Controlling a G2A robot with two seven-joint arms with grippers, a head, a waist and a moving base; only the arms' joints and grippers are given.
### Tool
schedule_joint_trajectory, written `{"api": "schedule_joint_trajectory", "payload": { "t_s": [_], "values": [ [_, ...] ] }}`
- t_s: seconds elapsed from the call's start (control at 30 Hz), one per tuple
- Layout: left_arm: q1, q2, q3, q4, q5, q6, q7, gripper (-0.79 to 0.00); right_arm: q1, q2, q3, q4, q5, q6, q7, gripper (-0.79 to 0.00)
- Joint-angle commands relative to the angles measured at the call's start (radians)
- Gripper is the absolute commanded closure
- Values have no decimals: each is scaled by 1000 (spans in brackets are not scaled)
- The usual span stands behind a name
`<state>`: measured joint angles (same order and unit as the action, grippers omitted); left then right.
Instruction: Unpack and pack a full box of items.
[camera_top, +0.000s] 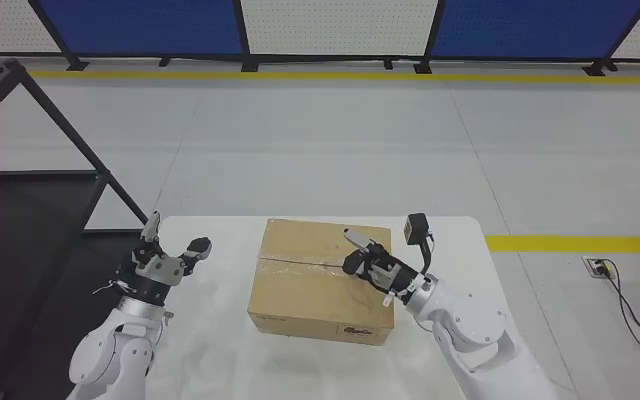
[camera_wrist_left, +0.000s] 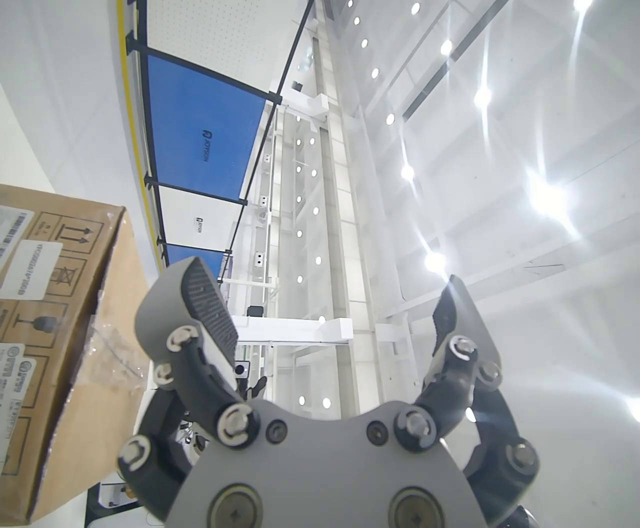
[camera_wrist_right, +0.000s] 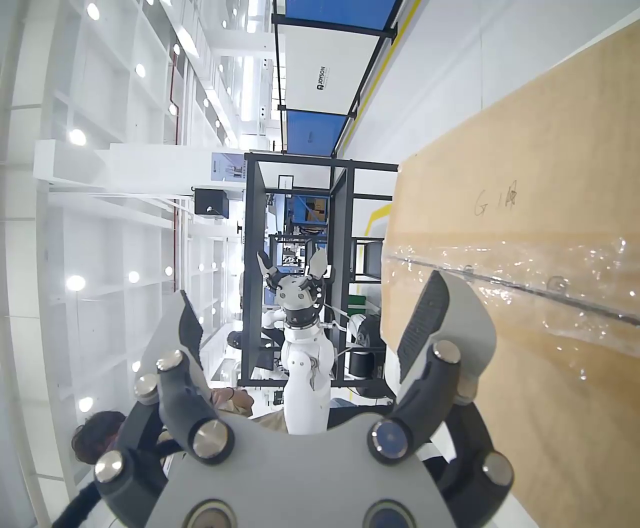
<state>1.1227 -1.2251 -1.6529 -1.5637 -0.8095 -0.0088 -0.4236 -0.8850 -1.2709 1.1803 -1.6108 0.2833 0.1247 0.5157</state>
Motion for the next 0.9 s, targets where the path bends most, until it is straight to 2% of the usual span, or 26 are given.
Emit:
{"api": "schedule_joint_trajectory", "payload": {
  "t_s": [0.0, 0.13, 0.23, 0.4, 0.67, 0.87],
  "values": [
    [0, 0, 0, 0, 0, 0, 0, -785, 2, -1, -29, -10, -42, 7, 2, -785],
    [2, -3, -2, -10, -14, -15, 47, -785, 89, -33, -169, 23, -52, 41, -18, -785],
    [-6, -9, -9, 5, -48, -54, 143, -785, 173, -66, -270, 101, -38, 55, -51, -785],
    [3, -15, -51, 23, -113, -116, 242, -785, 295, -133, -398, 258, 53, 45, -112, -785],
    [18, -18, -76, 17, -146, -135, 273, -785, 400, -220, -472, 459, 166, -23, -242, -785],
    [18, -18, -76, 17, -146, -135, 273, -785, 436, -263, -505, 556, 186, -45, -245, -785]
  ]
}}
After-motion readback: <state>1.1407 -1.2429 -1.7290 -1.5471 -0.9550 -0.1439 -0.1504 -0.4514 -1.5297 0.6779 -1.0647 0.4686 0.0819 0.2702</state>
